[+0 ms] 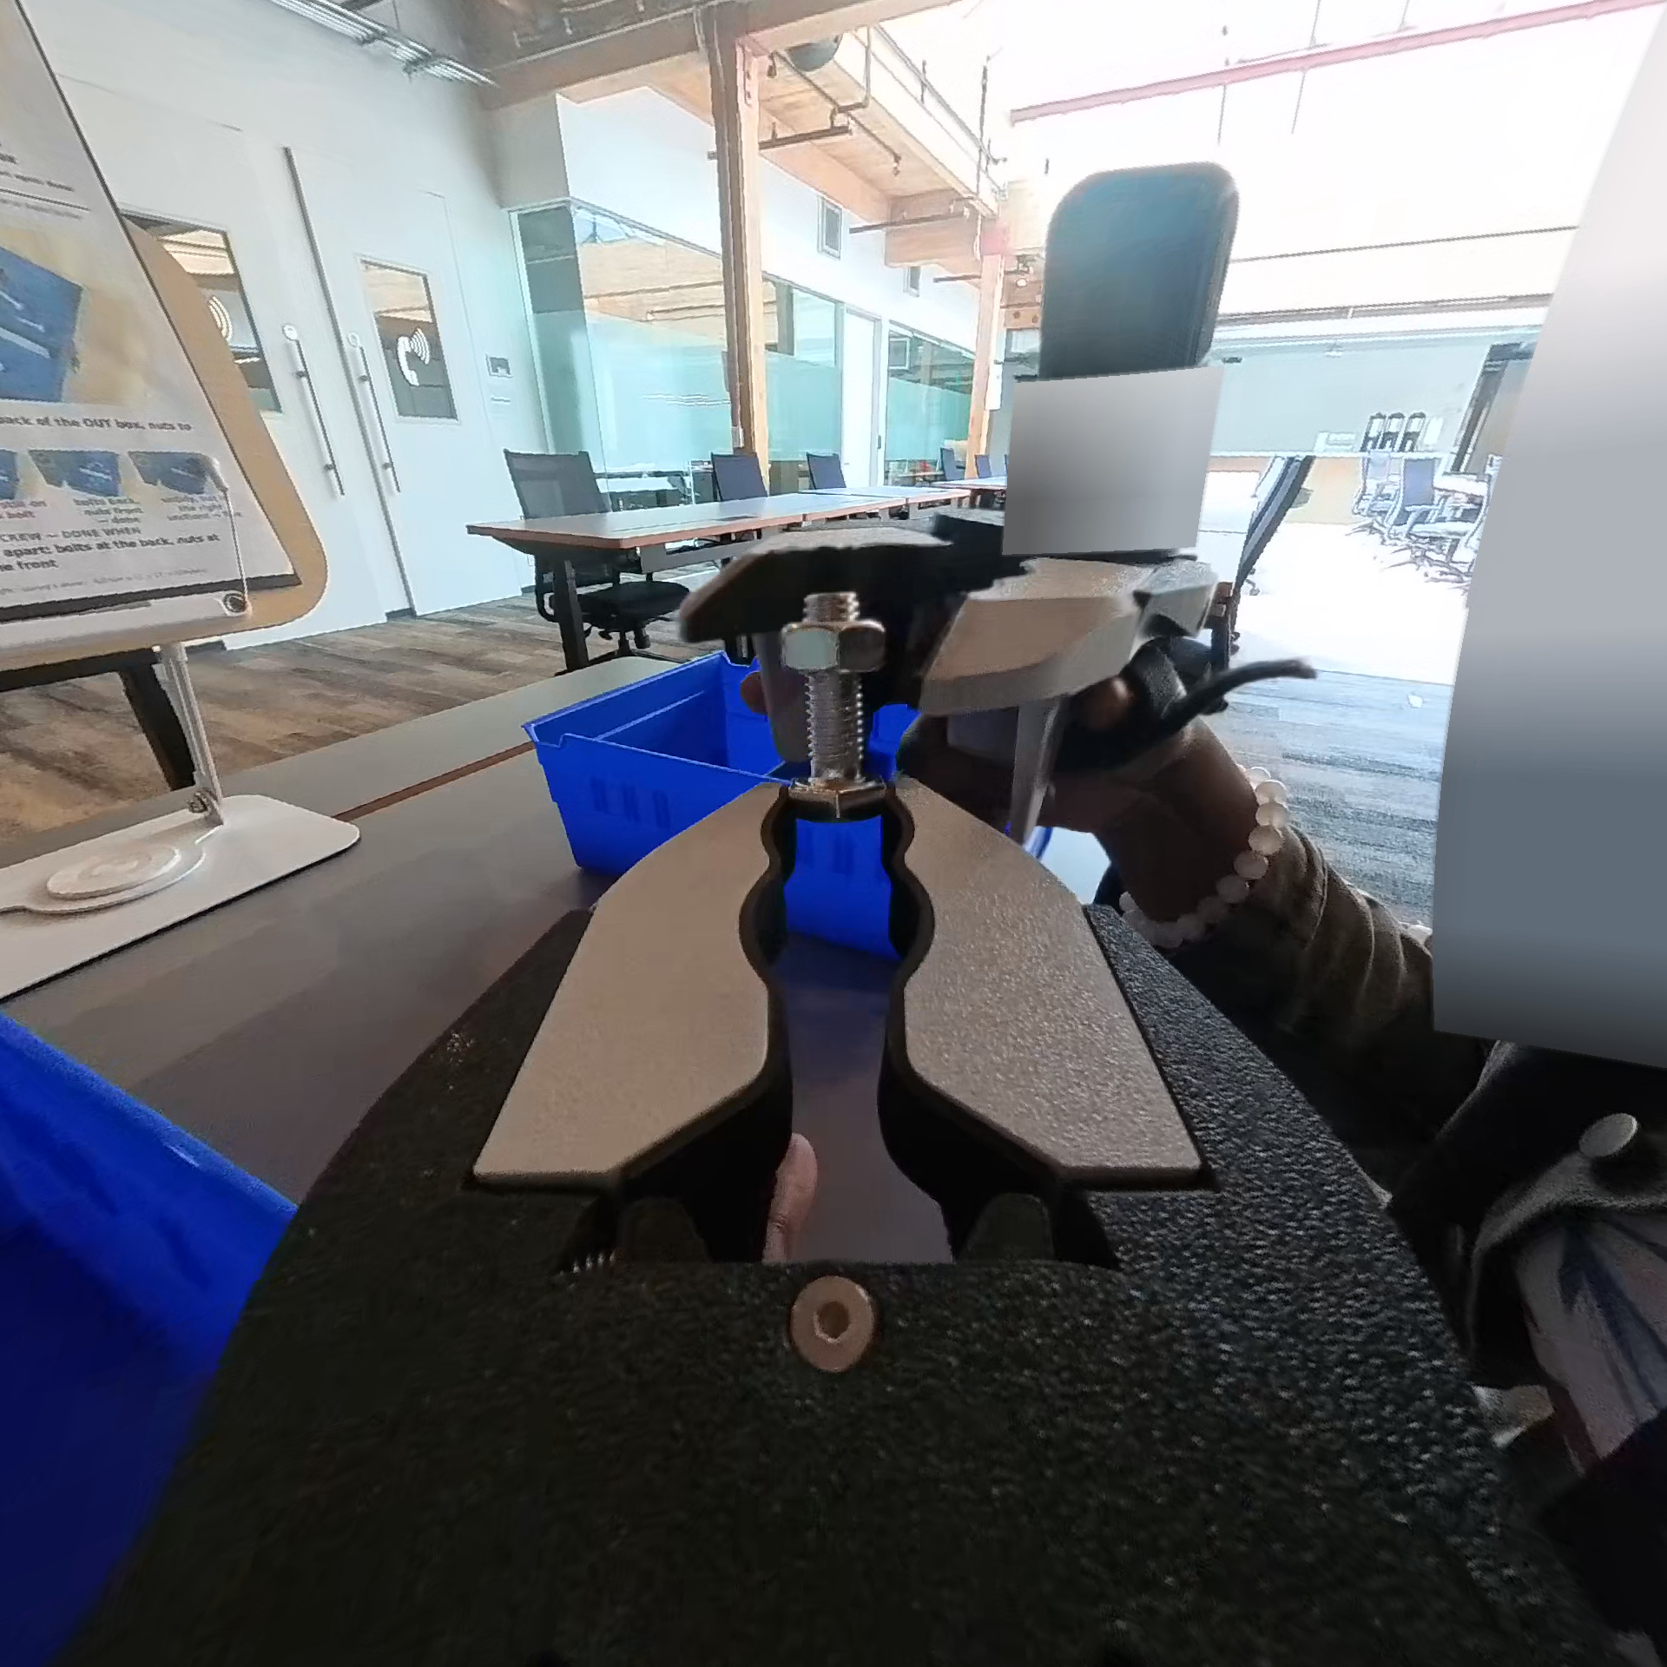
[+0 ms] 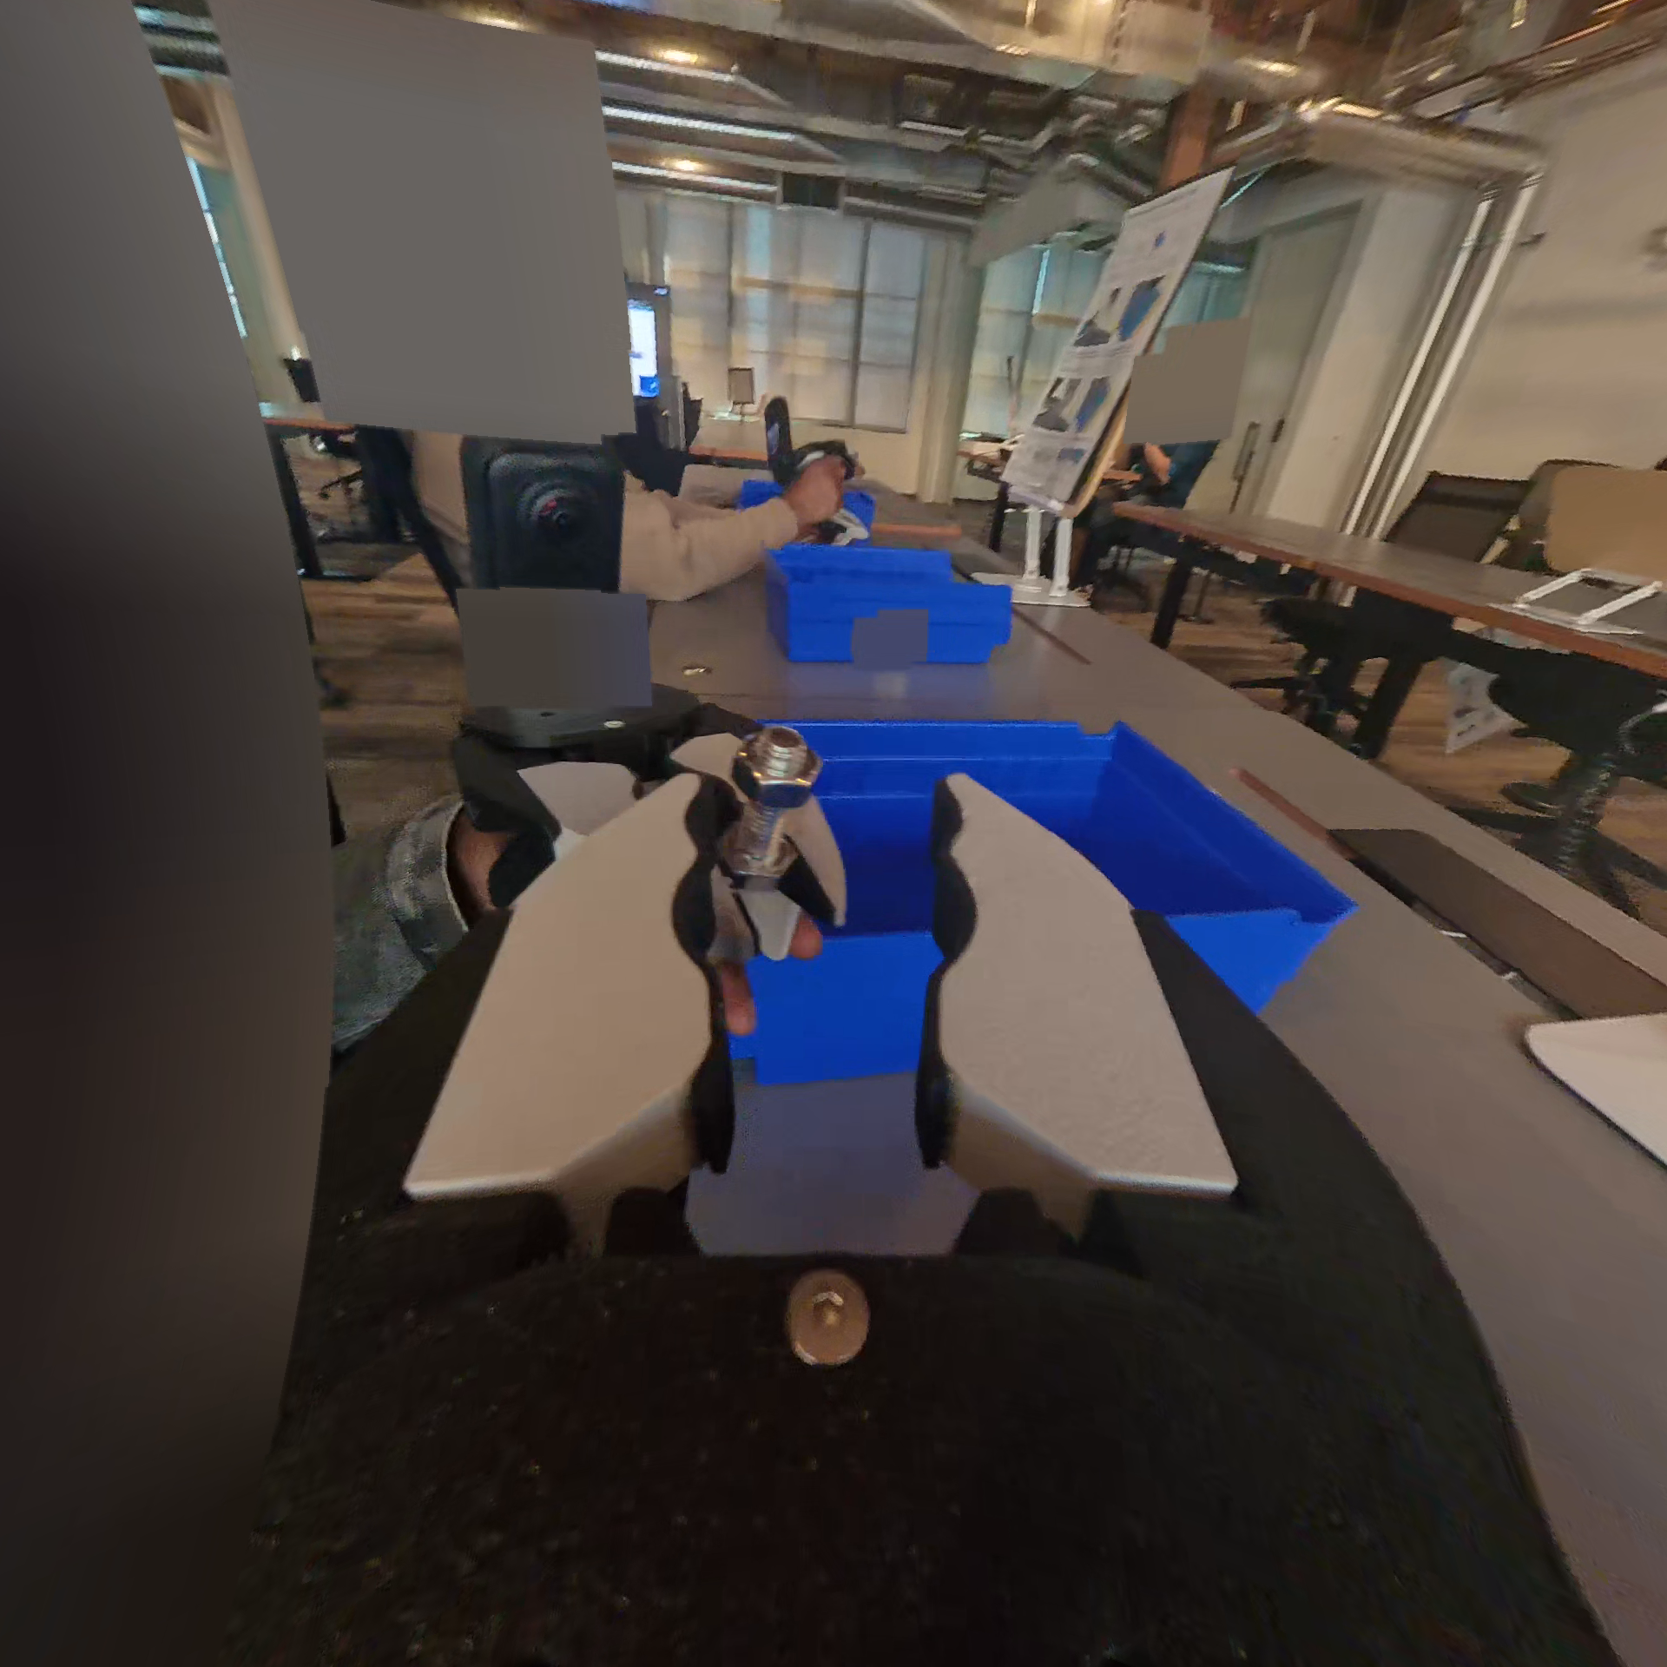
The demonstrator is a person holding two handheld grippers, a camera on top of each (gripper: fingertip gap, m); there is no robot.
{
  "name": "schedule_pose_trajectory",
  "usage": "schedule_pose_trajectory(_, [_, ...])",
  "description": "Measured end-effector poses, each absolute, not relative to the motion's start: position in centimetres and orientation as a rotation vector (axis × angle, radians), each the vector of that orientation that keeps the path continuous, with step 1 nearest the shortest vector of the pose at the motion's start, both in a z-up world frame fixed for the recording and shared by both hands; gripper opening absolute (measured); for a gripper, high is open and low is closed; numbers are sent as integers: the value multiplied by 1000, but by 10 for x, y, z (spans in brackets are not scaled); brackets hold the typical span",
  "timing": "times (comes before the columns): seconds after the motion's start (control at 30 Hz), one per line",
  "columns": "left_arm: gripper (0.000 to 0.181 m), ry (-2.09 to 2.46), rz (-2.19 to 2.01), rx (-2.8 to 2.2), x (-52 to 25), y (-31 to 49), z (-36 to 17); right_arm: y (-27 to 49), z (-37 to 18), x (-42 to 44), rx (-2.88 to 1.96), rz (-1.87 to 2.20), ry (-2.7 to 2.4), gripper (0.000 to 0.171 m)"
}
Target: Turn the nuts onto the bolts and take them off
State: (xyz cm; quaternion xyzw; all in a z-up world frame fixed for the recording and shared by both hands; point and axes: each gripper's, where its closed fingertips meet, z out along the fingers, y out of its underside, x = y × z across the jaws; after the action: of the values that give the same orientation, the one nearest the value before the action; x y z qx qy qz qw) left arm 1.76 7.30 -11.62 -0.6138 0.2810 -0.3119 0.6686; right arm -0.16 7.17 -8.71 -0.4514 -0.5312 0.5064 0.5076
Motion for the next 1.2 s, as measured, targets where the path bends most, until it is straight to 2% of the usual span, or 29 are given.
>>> schedule_pose_trajectory(0.13, [18, 618, -711, -1353, 15, 71, -111, 79, -87, -1, -1104, 1208, -1261, 45])
schedule_pose_trajectory(0.2, [17, 609, -728, -1337, 12, 68, -107, 93, -87, 12, -1123, 1181, -1204, 16])
schedule_pose_trajectory(0.23, [18, 605, -723, -1337, 10, 69, -106, 98, -87, 17, -1126, 1175, -1186, 11])
schedule_pose_trajectory(0.27, [17, 610, -719, -1341, 10, 69, -107, 96, -86, 18, -1121, 1197, -1185, 11])
schedule_pose_trajectory(0.37, [18, 623, -719, -1343, 14, 71, -109, 78, -80, 6, -1090, 1270, -1227, 42])
schedule_pose_trajectory(0.43, [18, 632, -713, -1342, 18, 70, -110, 70, -78, -4, -1078, 1268, -1253, 55])
schedule_pose_trajectory(0.57, [17, 622, -713, -1326, 14, 68, -106, 80, -78, 3, -1100, 1273, -1235, 49])
schedule_pose_trajectory(0.6, [17, 615, -726, -1318, 12, 67, -104, 87, -79, 9, -1112, 1258, -1209, 26])
schedule_pose_trajectory(0.67, [17, 610, -716, -1321, 9, 67, -105, 93, -78, 18, -1103, 1240, -1180, 15])
schedule_pose_trajectory(0.7, [18, 613, -706, -1325, 9, 68, -105, 90, -77, 18, -1095, 1254, -1191, 16])
schedule_pose_trajectory(0.87, [18, 629, -706, -1329, 15, 68, -108, 67, -73, -5, -1062, 1260, -1259, 55])
schedule_pose_trajectory(0.97, [18, 620, -703, -1328, 14, 68, -108, 75, -74, -4, -1086, 1238, -1243, 54])
schedule_pose_trajectory(1.0, [17, 620, -711, -1319, 12, 67, -106, 79, -74, 2, -1093, 1245, -1229, 47])
schedule_pose_trajectory(1.03, [17, 618, -722, -1314, 11, 66, -105, 86, -73, 10, -1098, 1231, -1189, 25])
schedule_pose_trajectory(1.1, [17, 615, -703, -1323, 8, 67, -106, 93, -71, 21, -1092, 1228, -1154, 12])
schedule_pose_trajectory(1.13, [17, 618, -699, -1327, 9, 68, -107, 89, -71, 21, -1089, 1246, -1169, 14])
schedule_pose_trajectory(1.2, [18, 626, -710, -1330, 12, 68, -109, 78, -73, 10, -1085, 1243, -1222, 37])
